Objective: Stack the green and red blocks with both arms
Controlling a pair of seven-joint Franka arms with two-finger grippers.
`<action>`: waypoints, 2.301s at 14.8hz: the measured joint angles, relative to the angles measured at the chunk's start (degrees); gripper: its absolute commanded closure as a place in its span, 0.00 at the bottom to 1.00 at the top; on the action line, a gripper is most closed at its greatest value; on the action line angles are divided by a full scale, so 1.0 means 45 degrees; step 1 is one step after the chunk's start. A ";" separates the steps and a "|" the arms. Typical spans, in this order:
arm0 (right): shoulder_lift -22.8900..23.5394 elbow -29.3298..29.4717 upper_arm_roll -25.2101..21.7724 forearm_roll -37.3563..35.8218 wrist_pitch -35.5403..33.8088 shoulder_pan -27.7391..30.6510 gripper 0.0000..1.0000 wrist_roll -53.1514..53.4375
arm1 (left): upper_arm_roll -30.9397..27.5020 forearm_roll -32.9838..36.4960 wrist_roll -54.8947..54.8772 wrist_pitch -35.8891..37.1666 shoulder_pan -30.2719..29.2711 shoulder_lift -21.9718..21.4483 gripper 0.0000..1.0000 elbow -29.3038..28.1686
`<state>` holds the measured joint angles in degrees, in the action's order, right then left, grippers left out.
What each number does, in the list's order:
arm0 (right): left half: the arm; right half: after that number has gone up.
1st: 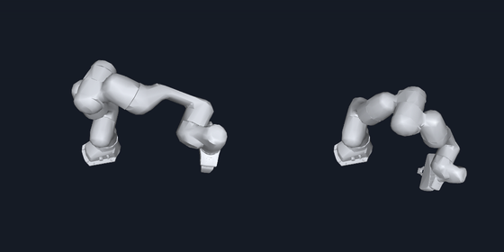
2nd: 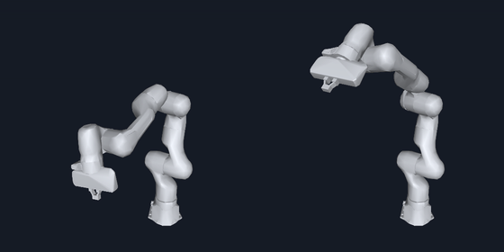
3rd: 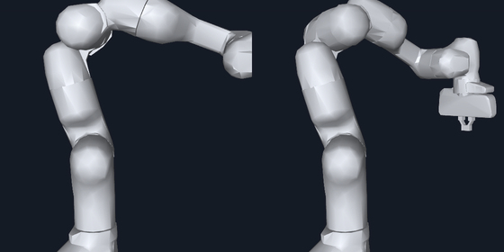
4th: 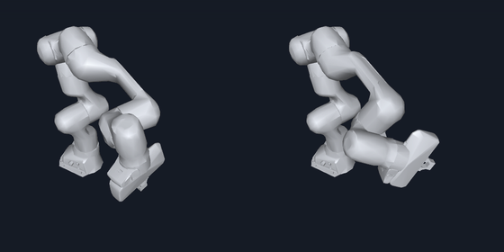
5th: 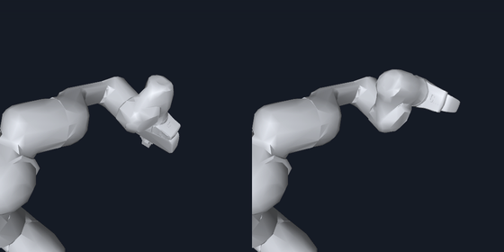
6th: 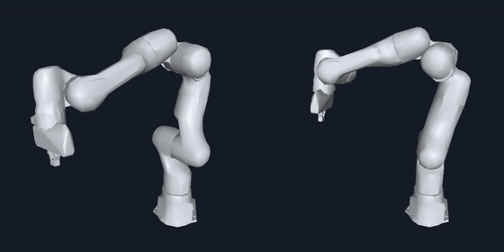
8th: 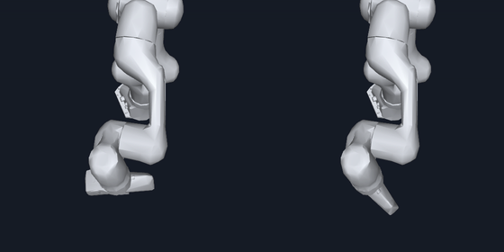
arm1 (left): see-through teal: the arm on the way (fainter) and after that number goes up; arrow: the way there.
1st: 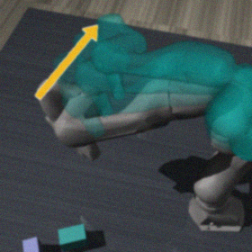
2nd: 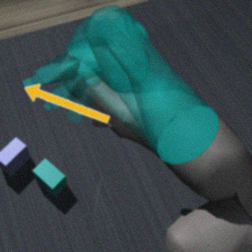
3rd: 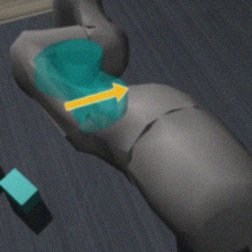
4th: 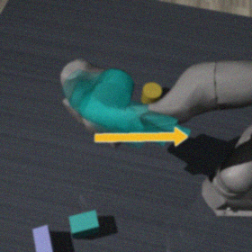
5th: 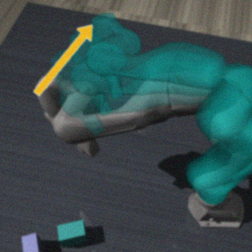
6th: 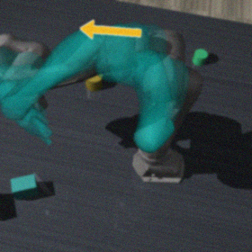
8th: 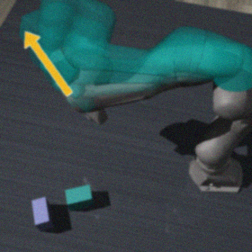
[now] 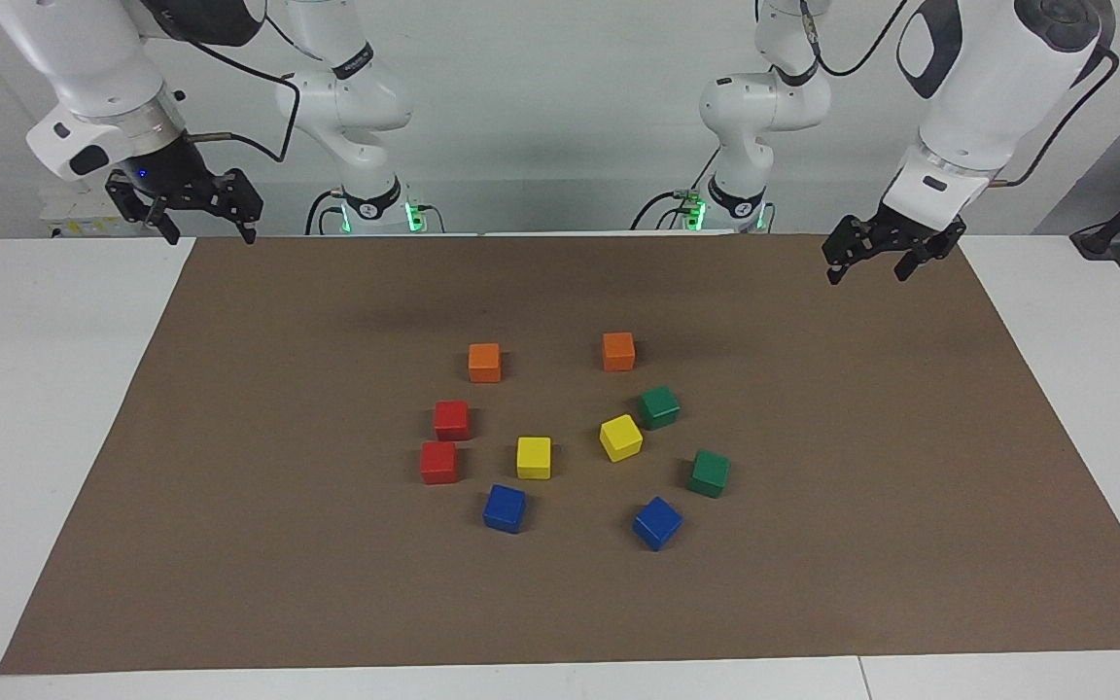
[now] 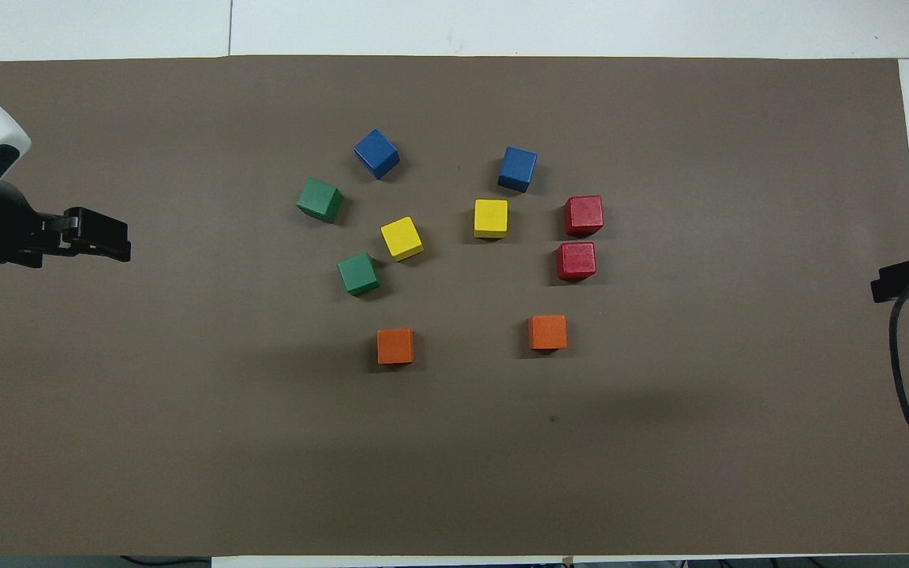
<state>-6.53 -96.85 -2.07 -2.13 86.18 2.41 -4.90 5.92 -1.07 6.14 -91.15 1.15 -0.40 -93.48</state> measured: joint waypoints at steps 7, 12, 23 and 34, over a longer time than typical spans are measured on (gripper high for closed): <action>0.0000 -0.0004 -0.0002 0.0002 0.0000 0.0001 0.00 0.0064 | 0.0000 0.0000 0.0000 0.0000 0.0000 0.0000 0.00 0.0000; 0.0000 -0.0006 -0.0009 0.0003 0.0000 0.0011 0.00 0.0067 | 0.0000 0.0000 0.0000 0.0000 0.0000 0.0000 0.00 0.0000; 0.0000 -0.0007 0.0041 0.0024 0.0004 -0.0064 0.00 0.0344 | 0.0000 0.0000 0.0000 0.0000 0.0000 0.0000 0.00 0.0000; 0.1042 0.0759 0.0549 0.0536 0.0428 -0.0402 0.00 0.1702 | -0.0033 0.0000 0.0037 -0.0005 0.0000 0.0000 0.00 0.0000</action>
<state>-1.84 -93.43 0.40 0.29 88.11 0.60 2.76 5.78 -1.07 6.31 -91.17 1.15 -0.40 -93.48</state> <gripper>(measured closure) 0.000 0.000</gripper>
